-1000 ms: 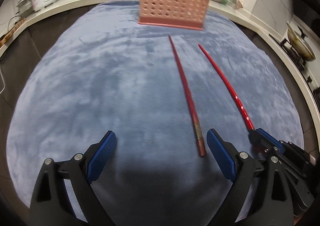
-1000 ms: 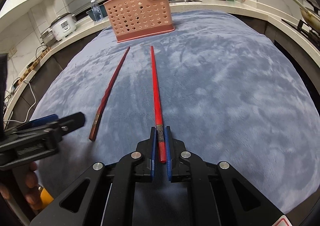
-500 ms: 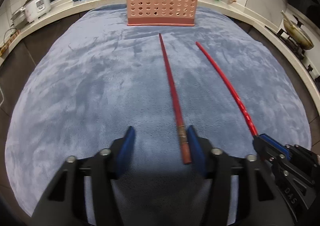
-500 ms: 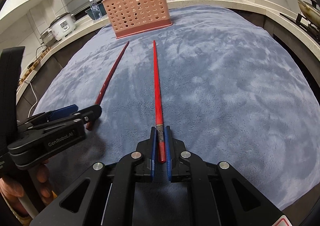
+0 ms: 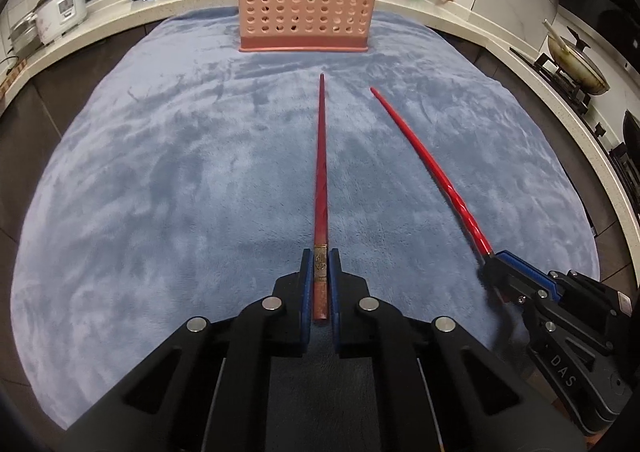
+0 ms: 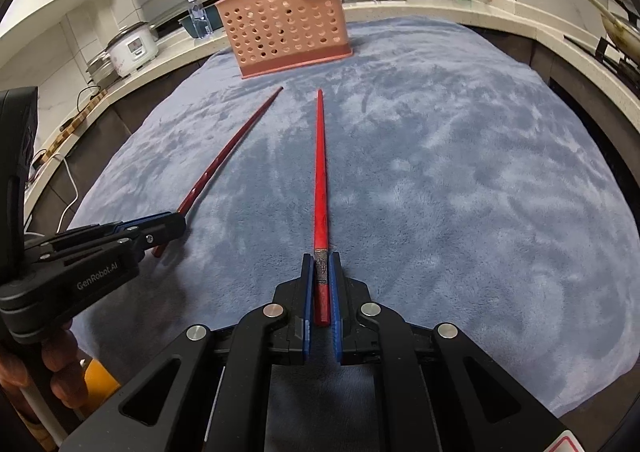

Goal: Organize utensils
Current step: 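Lift both chopsticks upright and carry them toward the pink holder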

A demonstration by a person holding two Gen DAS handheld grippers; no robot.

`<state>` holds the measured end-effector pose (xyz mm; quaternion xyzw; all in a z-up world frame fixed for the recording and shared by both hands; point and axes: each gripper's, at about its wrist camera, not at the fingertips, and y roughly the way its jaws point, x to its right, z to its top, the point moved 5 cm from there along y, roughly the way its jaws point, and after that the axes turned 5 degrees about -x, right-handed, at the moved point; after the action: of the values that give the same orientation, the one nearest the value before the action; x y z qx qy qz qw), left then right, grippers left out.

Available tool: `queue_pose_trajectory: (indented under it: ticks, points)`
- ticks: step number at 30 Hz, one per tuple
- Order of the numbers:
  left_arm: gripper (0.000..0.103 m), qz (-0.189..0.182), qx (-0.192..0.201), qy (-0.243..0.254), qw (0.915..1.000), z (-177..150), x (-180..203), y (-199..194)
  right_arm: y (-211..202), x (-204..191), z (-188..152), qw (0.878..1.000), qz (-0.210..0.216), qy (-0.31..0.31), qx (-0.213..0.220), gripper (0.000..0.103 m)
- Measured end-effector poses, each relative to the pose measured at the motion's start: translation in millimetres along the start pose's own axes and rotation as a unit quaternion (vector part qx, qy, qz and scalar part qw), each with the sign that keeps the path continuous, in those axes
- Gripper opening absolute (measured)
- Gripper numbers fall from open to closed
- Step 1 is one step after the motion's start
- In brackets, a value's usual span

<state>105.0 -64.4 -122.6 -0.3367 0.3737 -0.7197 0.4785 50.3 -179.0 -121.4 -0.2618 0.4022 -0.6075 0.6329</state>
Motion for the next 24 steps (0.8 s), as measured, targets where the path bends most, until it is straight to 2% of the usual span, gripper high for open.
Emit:
queue_pose_trajectory:
  ticks: [11, 24]
  points:
    - [0.007, 0.002, 0.024, 0.001, 0.9997, 7, 0, -30, -34, -3, 18, 0.999, 0.006, 0.001, 0.041, 0.008]
    - [0.007, 0.004, 0.041, -0.004, 0.9991, 12, -3, -48, -52, -6, 29, 0.998, 0.014, 0.002, 0.066, 0.008]
